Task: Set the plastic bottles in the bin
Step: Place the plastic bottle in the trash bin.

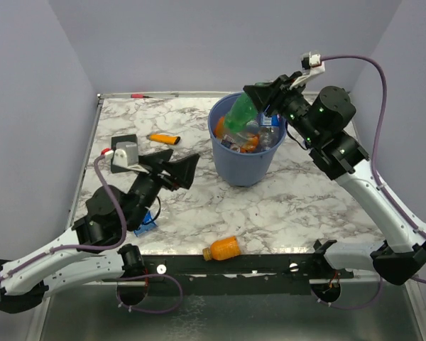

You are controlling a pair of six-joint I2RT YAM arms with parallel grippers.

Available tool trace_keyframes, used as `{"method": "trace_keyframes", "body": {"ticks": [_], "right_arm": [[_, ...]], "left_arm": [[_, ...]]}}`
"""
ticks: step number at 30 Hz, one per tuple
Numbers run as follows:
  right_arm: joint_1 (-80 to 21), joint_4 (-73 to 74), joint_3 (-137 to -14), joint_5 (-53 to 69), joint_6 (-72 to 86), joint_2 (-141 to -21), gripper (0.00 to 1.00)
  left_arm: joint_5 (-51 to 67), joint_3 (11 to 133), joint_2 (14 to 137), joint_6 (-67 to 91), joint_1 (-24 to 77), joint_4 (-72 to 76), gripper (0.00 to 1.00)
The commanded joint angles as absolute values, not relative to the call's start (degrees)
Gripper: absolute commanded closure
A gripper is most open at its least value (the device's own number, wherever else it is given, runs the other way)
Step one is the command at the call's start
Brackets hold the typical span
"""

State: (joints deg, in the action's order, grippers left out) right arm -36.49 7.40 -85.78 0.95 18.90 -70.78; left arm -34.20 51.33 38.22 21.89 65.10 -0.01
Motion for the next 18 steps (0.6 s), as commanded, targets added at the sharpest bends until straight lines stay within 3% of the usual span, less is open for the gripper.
{"method": "trace_keyframes", "body": {"ticks": [1, 5, 15, 17, 18], "right_arm": [[-35.47, -8.23, -82.04, -9.55, 11.42, -74.83, 0.99], [-35.50, -19.94, -78.95, -10.05, 3.61, -79.25, 0.99], [-35.51, -22.35, -78.58, -8.10, -3.33, -87.71, 0.99], [-35.49, -20.57, -77.77, -7.66, -2.79, -87.15, 0.89], [-35.51, -19.30, -77.64, -7.36, -2.28, -86.68, 0.76]], "left_arm": [[-44.87, 44.66, 30.45, 24.82, 65.24, -4.78, 0.01], [-46.13, 41.30, 25.86, 27.73, 65.19, -7.34, 0.01], [-45.88, 37.20, 24.68, 30.09, 65.21, -8.87, 0.01], [-45.06, 36.55, 25.56, 30.59, 65.21, -9.01, 0.01], [-44.26, 36.30, 26.11, 30.77, 65.17, -9.03, 0.01]]}}
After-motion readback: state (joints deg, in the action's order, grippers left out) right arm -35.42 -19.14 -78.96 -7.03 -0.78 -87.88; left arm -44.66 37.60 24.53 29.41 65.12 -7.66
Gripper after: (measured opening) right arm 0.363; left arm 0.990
